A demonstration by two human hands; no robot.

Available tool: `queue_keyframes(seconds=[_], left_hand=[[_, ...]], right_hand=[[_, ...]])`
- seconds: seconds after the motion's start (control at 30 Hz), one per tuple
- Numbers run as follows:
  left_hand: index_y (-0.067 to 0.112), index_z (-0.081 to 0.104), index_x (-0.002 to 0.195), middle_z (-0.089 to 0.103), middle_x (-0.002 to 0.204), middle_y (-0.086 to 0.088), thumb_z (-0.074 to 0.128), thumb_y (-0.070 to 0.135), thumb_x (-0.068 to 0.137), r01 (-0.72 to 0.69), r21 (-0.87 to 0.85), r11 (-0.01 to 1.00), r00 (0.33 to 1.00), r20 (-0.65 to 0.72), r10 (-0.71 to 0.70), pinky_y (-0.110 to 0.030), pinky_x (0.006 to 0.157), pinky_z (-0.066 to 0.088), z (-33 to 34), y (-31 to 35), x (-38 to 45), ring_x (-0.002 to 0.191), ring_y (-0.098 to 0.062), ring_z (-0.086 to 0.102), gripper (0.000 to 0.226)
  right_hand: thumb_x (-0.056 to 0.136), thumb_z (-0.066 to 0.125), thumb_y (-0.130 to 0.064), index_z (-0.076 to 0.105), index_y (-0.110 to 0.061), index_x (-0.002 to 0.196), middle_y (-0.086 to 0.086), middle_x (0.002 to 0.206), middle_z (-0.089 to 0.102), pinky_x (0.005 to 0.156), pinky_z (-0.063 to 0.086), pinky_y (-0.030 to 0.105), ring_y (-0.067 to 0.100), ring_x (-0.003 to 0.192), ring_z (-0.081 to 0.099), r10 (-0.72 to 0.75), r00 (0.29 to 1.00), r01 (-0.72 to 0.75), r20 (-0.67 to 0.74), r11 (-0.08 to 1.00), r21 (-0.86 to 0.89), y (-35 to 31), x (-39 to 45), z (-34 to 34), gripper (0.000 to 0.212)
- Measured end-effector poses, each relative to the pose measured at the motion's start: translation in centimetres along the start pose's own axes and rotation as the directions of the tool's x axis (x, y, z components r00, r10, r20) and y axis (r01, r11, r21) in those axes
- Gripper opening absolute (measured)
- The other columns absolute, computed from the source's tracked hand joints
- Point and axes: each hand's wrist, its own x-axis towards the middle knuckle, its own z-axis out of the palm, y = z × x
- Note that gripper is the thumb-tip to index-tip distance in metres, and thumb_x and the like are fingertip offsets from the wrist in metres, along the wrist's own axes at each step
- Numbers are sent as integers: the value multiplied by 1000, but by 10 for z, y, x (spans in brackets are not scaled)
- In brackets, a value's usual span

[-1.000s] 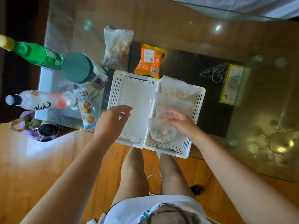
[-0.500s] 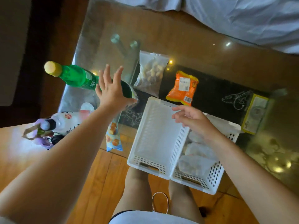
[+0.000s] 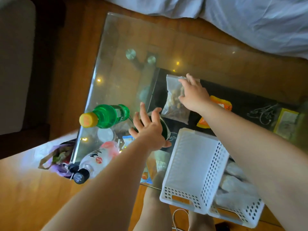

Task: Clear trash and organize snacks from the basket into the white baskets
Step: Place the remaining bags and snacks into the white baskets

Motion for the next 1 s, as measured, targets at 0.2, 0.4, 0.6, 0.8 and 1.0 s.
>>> queue_keyframes(seconds=[0.2, 0.4, 0.6, 0.8, 1.0], left_hand=[[46, -4, 133, -49, 134, 3, 79, 40, 67, 3, 1, 1000, 1000, 7, -3, -56, 111, 9, 2, -1, 4, 138, -33, -23, 106], [47, -4, 133, -50, 134, 3, 79, 38, 68, -19, -4, 1000, 1000, 21, 19, -57, 113, 9, -1, -4, 3, 139, -33, -24, 106], [46, -3, 135, -46, 141, -1, 78, 42, 68, -2, 26, 1000, 1000, 14, 1, -53, 112, 11, -5, -4, 3, 140, -33, -19, 106], [45, 1, 136, -36, 148, 0, 81, 42, 63, 46, 65, 997, 998, -39, -43, -51, 111, 17, -6, -3, 5, 141, -33, -9, 108], [35, 1, 143, -19, 155, -2, 81, 33, 65, 181, 73, 981, 979, -110, -172, -56, 115, 9, -15, 14, -13, 144, -31, -7, 112]], right_hand=[[97, 41, -23, 15, -19, 147, 13, 155, 21, 115, 14, 48, 31, 145, 10, 36, 998, -30, 52, 992, -122, 0, 31, 5, 57], [95, 46, -24, 46, -13, 130, 13, 128, 54, 96, 39, 40, 32, 116, 50, -11, 997, 4, -82, 997, -75, 0, 24, 0, 36], [84, 64, -30, 59, -16, 78, 3, 76, 59, 67, 44, 32, 27, 80, 59, 64, 998, -61, -12, 982, 179, -4, -3, -10, 17], [80, 68, -29, 54, -14, 70, -1, 71, 52, 60, 39, 27, 19, 73, 50, -21, 996, 52, -81, 914, 403, -2, -60, -19, 23], [77, 67, -25, 52, -22, 68, -10, 65, 47, 55, 37, 18, 5, 62, 44, 228, 902, 218, -367, 493, 842, 26, -156, -42, 17]])
